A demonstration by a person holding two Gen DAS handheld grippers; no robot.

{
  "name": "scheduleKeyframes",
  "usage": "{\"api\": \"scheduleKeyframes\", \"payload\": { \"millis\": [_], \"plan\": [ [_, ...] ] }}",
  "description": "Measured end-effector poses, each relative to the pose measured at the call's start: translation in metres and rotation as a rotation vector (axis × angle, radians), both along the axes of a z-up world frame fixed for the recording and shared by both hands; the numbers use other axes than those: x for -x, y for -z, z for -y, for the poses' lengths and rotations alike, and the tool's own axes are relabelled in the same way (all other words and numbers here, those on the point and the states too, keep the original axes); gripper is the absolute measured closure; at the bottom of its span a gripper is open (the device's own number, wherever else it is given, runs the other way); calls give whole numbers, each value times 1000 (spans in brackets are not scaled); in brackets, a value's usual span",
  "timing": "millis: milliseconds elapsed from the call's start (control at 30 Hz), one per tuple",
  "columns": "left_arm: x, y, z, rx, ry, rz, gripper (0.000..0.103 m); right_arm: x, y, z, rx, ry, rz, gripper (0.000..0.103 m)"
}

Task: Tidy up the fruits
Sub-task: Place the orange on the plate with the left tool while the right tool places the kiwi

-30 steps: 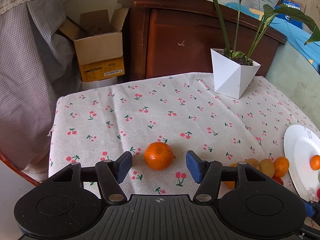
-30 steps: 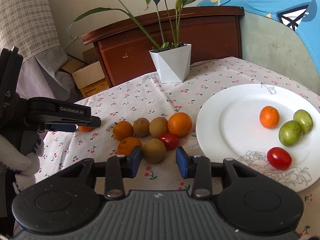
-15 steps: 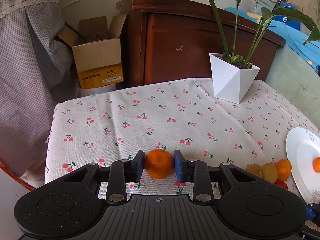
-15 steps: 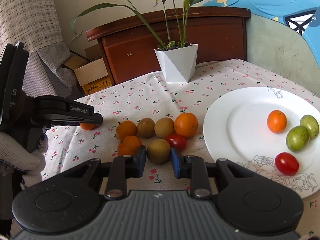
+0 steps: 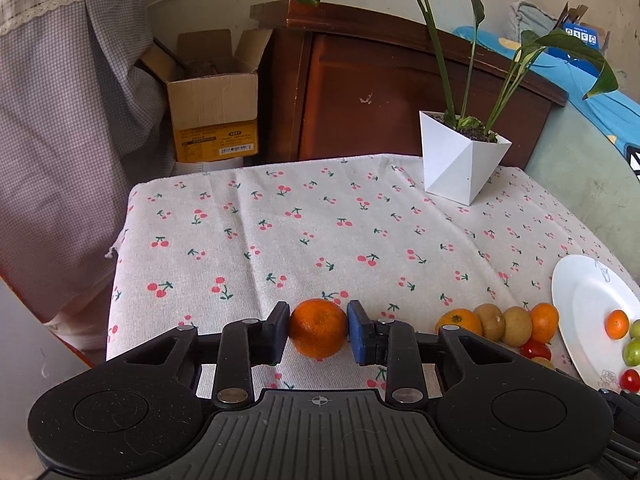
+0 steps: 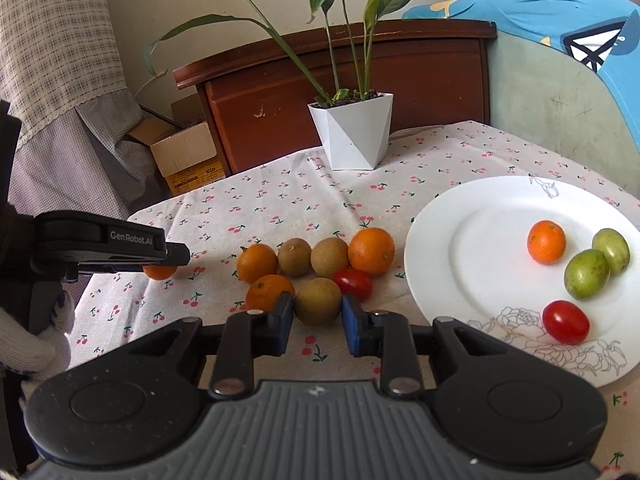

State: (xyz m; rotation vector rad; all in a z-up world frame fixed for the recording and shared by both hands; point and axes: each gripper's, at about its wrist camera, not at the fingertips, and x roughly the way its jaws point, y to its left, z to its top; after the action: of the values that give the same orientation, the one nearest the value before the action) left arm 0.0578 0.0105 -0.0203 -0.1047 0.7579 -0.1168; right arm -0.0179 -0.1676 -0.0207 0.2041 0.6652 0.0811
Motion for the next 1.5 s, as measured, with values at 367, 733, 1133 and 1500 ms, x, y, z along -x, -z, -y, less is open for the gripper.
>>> {"api": "scheduleKeyframes", "payload": {
  "millis": [367,733,1133,1500],
  "plan": [
    [40,-9,3,54,16,22,75,9,-8,-3,16,-17,1,77],
    [67,-14,17,79,53,36,75,22,-19,1,20,-17,5,77],
    [66,-23,42,146,100,49,75,34,-34,43,28,133,45,77],
    [52,-24,85,202,205,44,75,35,-27,82,-17,281,41,77]
  ]
}}
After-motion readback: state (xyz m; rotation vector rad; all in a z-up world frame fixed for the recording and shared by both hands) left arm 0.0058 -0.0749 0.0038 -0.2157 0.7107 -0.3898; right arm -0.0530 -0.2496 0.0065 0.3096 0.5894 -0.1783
